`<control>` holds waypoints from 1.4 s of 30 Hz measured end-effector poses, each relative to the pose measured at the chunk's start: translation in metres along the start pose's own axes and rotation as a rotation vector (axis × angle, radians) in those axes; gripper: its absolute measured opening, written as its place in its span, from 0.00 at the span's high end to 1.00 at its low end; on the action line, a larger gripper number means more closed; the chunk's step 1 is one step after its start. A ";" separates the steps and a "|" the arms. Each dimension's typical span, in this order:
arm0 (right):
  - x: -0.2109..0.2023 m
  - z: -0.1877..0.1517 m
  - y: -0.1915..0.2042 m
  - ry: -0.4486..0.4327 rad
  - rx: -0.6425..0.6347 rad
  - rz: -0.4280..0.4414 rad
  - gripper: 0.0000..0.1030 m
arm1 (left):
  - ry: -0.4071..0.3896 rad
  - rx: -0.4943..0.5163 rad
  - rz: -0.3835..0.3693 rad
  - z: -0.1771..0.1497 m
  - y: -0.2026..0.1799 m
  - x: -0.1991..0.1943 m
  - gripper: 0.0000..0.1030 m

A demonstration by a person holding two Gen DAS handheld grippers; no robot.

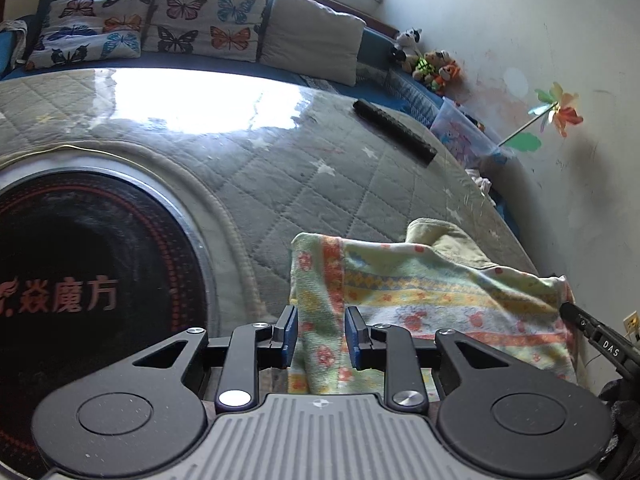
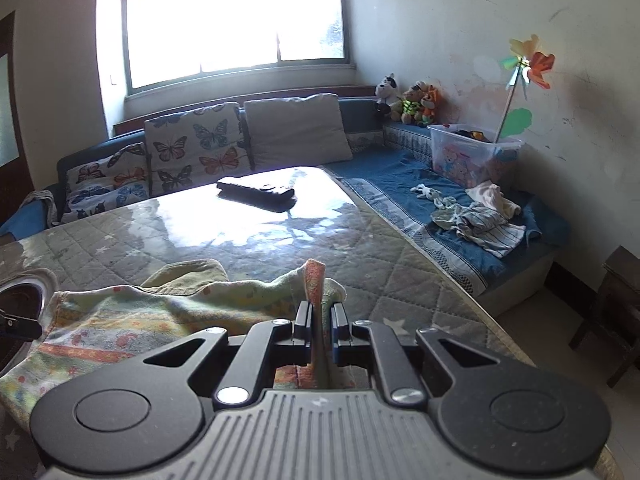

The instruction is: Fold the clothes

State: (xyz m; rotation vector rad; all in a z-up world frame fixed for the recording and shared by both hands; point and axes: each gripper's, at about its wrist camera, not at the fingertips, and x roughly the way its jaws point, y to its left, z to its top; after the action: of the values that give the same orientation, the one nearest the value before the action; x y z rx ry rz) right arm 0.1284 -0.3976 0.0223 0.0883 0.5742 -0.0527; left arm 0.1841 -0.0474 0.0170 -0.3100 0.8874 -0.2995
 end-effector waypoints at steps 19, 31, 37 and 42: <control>0.032 0.007 0.029 0.070 0.017 0.130 0.85 | -0.026 0.163 0.010 -0.024 -0.022 -0.033 0.54; 0.071 0.012 0.054 0.118 -0.028 0.099 0.84 | -0.003 0.252 0.046 -0.049 -0.022 -0.035 0.54; 0.052 0.014 0.054 0.089 -0.044 0.104 0.82 | -0.015 0.263 0.060 -0.052 -0.022 -0.040 0.50; 0.023 0.004 0.059 0.087 -0.080 0.161 0.82 | -0.014 0.259 0.071 -0.053 -0.021 -0.042 0.47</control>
State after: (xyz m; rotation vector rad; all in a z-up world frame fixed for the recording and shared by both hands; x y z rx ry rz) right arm 0.1543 -0.3402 0.0167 0.0590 0.6539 0.1310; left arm 0.1144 -0.0584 0.0237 -0.0404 0.8327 -0.3416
